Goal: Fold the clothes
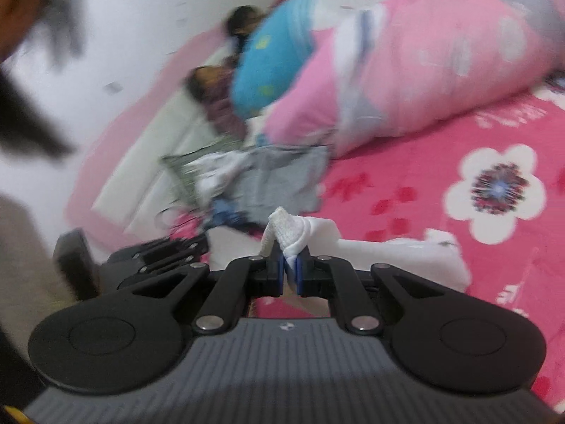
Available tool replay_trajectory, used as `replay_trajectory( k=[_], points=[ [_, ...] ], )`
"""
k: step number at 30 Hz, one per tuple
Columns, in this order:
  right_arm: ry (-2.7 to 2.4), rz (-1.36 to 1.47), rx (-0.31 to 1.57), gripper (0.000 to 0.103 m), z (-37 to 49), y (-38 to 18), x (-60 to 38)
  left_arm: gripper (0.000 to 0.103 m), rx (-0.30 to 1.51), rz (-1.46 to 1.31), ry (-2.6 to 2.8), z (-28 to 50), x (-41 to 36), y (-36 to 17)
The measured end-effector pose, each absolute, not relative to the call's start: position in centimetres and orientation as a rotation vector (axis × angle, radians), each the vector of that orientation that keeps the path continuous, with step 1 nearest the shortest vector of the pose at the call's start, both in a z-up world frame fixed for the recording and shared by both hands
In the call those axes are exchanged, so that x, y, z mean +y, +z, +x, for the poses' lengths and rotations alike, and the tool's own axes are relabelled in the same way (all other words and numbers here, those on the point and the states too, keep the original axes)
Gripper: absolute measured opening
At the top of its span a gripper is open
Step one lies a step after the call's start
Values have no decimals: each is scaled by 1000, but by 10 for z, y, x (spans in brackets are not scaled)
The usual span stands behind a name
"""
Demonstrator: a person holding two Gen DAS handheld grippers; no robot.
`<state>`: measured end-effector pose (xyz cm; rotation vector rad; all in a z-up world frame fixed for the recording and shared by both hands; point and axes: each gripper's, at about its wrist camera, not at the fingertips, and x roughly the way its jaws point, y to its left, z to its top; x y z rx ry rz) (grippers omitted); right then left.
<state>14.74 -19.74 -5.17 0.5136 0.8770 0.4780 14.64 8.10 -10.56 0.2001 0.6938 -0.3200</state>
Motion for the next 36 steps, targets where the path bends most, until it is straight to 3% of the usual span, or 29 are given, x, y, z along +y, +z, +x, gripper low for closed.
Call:
replay_trajectory(
  k=[20,36],
  points=[
    [284,431,898,4,365,-277,-233,3,746,374,-295,337,20,-331],
    [295,243,869,4,490,-334,-244,3,704,353,-188,454,-5,-370]
  ],
)
